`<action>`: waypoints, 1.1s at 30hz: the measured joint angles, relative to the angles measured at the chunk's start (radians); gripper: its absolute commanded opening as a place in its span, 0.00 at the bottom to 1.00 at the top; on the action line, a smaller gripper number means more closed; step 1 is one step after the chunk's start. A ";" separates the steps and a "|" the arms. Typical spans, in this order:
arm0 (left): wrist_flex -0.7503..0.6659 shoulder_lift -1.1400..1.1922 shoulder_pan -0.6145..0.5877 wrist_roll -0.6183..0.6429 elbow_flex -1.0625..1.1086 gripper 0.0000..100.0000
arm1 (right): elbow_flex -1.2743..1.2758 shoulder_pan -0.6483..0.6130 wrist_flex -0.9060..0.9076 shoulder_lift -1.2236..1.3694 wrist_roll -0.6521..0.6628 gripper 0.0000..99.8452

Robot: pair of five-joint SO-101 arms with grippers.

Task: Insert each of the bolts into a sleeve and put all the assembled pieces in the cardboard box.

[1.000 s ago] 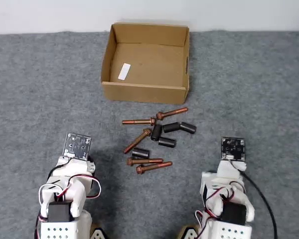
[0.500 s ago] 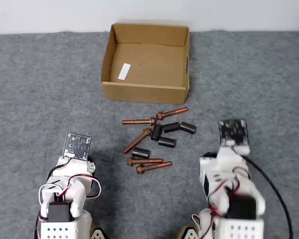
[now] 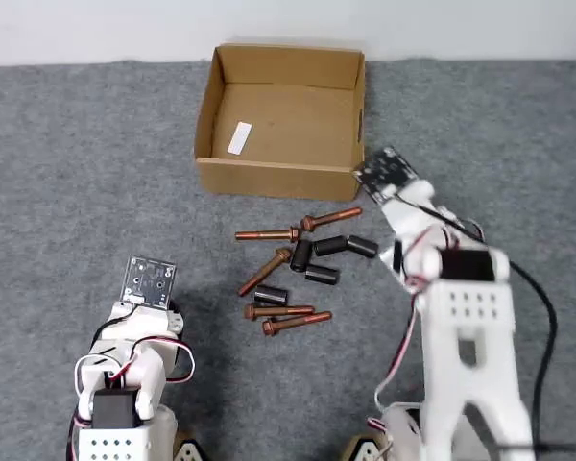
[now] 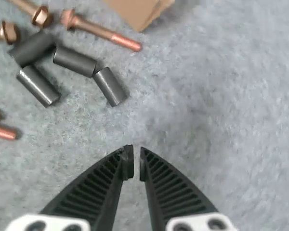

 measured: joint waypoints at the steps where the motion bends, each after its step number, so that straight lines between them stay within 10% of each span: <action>1: 0.000 0.000 0.000 0.000 0.000 0.01 | -0.021 -0.005 -0.003 0.044 0.026 0.07; 10: 0.000 0.000 0.000 0.000 0.000 0.01 | -0.201 -0.094 -0.009 0.396 0.064 0.21; 33: 0.000 0.000 0.000 0.000 0.000 0.01 | -0.641 -0.146 -0.009 1.048 0.066 0.16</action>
